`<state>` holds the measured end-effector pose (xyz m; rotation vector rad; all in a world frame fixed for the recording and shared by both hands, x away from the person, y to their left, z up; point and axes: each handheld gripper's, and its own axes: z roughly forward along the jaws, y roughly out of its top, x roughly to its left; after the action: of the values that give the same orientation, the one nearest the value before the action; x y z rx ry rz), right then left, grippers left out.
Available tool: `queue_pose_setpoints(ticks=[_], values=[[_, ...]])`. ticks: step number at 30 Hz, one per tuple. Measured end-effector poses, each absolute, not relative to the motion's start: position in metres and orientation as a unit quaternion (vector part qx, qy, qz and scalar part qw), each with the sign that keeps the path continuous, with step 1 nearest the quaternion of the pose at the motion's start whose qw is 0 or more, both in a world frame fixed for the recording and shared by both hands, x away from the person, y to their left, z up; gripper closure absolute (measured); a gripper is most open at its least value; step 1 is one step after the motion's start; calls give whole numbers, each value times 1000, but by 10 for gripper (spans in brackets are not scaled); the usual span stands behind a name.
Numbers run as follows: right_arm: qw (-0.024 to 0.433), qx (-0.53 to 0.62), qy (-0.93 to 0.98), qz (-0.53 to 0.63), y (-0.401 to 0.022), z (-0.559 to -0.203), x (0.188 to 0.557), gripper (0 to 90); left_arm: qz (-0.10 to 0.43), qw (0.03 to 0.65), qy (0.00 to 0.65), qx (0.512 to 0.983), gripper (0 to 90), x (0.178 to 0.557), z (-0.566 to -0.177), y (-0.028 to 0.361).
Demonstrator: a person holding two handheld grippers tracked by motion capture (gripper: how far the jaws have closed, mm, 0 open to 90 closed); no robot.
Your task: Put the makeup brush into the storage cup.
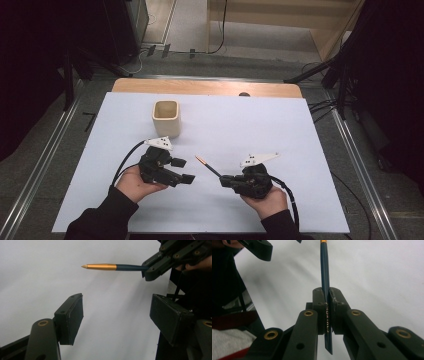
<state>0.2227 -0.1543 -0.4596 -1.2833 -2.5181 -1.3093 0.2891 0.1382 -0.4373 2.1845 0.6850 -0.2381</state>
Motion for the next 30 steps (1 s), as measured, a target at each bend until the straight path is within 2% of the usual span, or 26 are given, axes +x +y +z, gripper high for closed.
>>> queue_pose_setpoints(ticks=[6, 30], values=[[-5, -426, -796, -429, -148, -462, 218, 849, -89, 426, 274, 858, 244, 287, -438, 141], [-16, -481, -707, -519, -136, -496, 203, 848, -70, 446, 301, 840, 240, 277, -446, 127]])
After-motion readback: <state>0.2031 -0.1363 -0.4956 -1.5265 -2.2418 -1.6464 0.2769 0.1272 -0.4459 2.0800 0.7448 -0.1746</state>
